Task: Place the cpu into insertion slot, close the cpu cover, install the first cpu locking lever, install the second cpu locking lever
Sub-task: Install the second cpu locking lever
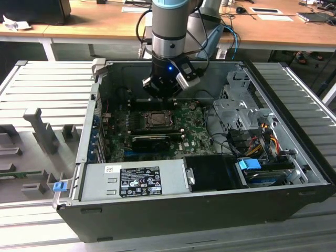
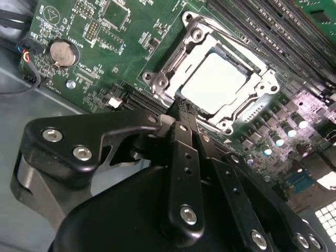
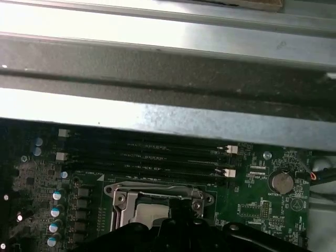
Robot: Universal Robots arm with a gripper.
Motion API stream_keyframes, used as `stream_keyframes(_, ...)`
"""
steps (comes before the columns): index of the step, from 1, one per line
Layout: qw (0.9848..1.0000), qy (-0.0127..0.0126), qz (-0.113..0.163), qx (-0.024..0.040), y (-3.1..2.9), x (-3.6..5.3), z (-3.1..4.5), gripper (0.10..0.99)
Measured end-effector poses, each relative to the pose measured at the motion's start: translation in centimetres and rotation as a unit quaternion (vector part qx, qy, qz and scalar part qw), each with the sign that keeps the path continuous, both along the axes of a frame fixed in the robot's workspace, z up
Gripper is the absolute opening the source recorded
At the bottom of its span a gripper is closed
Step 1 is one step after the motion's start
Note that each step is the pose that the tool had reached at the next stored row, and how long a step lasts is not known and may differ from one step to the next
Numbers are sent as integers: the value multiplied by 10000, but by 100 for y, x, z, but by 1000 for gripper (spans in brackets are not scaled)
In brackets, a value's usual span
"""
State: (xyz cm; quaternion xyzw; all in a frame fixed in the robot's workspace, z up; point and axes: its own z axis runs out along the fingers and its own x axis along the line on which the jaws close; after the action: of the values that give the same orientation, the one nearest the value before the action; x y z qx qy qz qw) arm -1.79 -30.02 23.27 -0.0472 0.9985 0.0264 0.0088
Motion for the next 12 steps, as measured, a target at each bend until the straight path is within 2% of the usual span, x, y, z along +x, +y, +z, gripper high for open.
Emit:
stream_keyframes(3, 10000, 0, -1, 0, -15, 0, 6, 106)
stream_keyframes(8, 10000, 1, 1, 3, -26, 1, 133, 106)
stream_keyframes(12, 10000, 1, 0, 2, -126, 0, 134, 106)
